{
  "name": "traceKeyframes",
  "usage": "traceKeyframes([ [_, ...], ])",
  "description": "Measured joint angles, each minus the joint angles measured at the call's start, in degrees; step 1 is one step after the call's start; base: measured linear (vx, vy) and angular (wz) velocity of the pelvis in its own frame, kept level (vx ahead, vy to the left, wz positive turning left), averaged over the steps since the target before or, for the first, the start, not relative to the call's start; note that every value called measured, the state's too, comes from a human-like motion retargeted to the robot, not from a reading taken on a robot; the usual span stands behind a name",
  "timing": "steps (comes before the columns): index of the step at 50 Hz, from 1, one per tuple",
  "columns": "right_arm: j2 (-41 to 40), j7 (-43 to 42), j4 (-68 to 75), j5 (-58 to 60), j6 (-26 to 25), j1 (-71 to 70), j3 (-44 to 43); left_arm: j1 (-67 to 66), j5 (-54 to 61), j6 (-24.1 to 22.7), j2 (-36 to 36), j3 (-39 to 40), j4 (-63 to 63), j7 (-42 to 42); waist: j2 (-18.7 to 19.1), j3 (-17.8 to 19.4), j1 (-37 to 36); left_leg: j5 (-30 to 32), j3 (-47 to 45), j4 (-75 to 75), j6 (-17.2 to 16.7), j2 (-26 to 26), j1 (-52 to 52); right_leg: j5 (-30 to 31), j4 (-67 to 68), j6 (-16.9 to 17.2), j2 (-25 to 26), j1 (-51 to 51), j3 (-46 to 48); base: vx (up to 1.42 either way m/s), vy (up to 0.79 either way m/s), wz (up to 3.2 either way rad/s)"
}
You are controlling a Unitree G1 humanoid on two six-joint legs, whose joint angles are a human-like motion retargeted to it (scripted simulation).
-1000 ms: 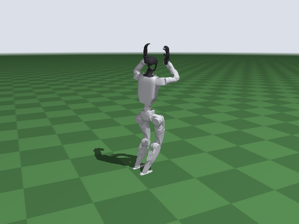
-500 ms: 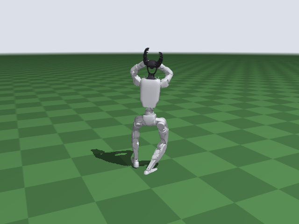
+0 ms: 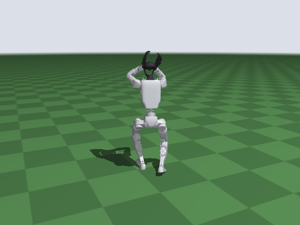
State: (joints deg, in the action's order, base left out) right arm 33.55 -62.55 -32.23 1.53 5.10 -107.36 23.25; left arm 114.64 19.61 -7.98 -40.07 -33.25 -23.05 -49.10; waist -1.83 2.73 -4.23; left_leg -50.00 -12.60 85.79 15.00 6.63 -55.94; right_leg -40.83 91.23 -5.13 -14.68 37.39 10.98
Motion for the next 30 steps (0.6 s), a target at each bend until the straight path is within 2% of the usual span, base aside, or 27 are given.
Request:
traceKeyframes([
  [2, -0.88, 0.39, 0.12, -0.09, -0.84, 1.31, -0.53, -1.24, 0.47, -0.10, 0.33, 0.14, -0.32, 0.41, -0.24, -0.70, 1.08, 0.00, 0.09, -2.23, 0.00, -1.90, 1.26, -3.72, 0.31, -0.07, 3.11, 2.88, -3.44, 0.24, 0.07, 0.78],
  [8, -3.66, 2.04, 0.66, -0.24, -2.34, 3.59, -1.75, -4.12, 0.40, 0.26, -0.34, 1.51, -0.81, 0.40, 1.28, -1.69, 2.51, 0.00, -0.17, -9.88, 0.00, -4.50, 6.98, 0.72, -1.34, 1.34, 5.20, 9.70, -7.29, 0.19, 0.11, 0.23],
  [16, -7.04, 3.11, 1.72, -0.64, -4.11, 4.28, -2.74, -7.20, -1.28, 1.63, -1.72, 5.31, -1.14, -0.86, 5.46, -3.86, 5.99, 0.00, 1.71, -20.33, -0.10, -8.17, 14.26, 2.37, -21.17, 6.26, 12.34, 17.45, -15.10, 0.18, 0.09, 0.29],
  [23, -8.04, 3.03, 1.81, -1.74, -5.02, 6.76, -2.84, -13.63, -2.82, 2.14, -1.26, 10.11, -2.06, -2.31, 7.90, -8.01, 7.08, 0.20, 4.03, -28.39, -1.30, -9.30, 19.56, 9.38, -37.91, 10.83, 18.91, 18.39, -23.77, 0.20, 0.02, 0.19],
  [30, -6.59, 2.91, 1.36, -1.10, -4.16, 13.89, -3.66, -25.98, -2.99, 1.26, 1.26, 17.38, -2.85, -2.52, 7.00, -11.97, 7.39, 0.22, 5.96, -35.41, -2.67, -10.27, 26.56, 13.62, -41.63, 12.20, 21.70, 14.78, -27.91, 0.22, -0.08, 0.18],
])
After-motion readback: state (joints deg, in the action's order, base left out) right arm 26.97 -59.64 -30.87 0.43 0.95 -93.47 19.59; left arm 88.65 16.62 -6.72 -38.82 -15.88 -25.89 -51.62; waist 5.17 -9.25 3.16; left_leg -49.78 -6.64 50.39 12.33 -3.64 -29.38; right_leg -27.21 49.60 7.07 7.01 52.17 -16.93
